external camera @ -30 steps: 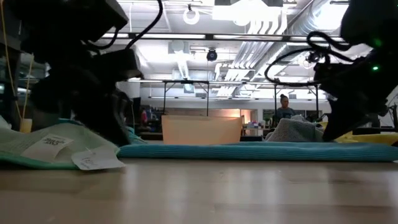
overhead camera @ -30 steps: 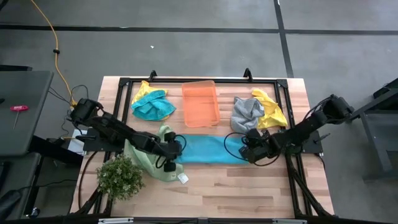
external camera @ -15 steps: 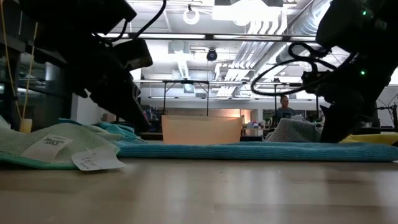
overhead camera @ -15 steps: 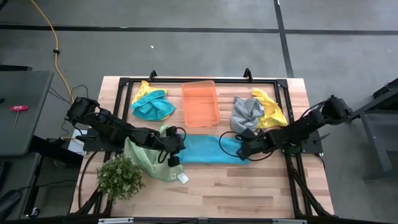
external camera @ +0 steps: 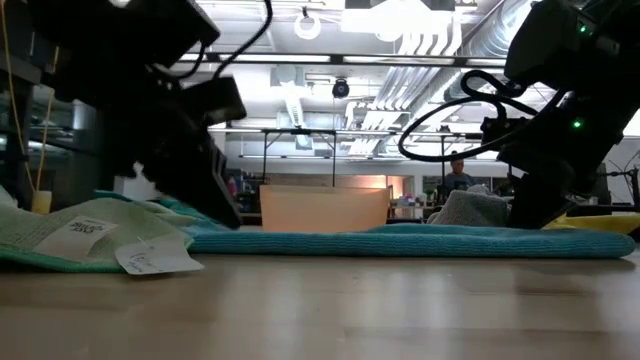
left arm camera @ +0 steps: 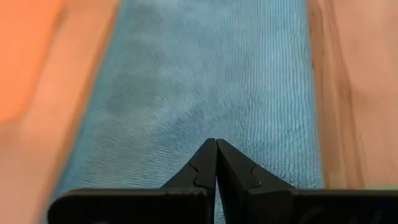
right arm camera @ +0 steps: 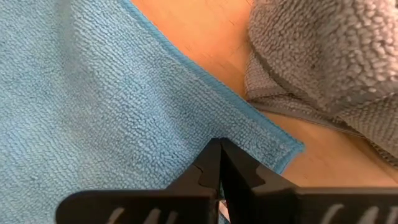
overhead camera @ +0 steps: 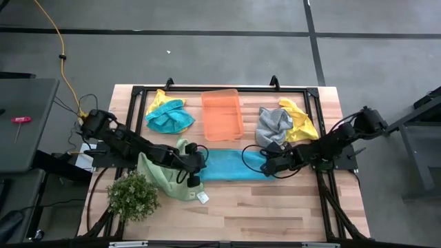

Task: Fold microfiber towels
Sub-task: Fold the bottom blue microfiber cloth

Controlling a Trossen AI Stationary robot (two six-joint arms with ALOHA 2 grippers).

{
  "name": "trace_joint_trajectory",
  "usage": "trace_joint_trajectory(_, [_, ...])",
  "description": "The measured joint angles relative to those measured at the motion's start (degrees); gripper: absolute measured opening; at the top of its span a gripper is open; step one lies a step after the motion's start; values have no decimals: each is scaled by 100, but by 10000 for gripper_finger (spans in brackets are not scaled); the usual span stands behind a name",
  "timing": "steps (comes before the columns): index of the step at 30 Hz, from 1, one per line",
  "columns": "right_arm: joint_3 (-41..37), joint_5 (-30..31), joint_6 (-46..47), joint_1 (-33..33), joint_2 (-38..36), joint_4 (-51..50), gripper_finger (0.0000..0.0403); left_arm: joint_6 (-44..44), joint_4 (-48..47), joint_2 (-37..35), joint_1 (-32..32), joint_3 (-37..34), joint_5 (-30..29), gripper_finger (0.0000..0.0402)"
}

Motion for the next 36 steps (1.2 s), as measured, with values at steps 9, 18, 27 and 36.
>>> trace_joint_trajectory(9, [-4, 80, 333, -2, 2, -297, 0, -1, 1002, 952, -170, 52, -102, 0])
trace_joint_trajectory(18, [-7, 354, 1260, 159, 2, -1199, 0, 211, 869, 837, -170, 28, -204, 0])
trace_joint_trajectory(27, [79, 469, 1563, 468, 11, -1550, 0, 256, 917, 837, -170, 11, -265, 0])
trace_joint_trajectory(36, [708, 501, 1544, 502, 20, -2842, 0, 514, 1106, 836, -174, -7, -354, 0])
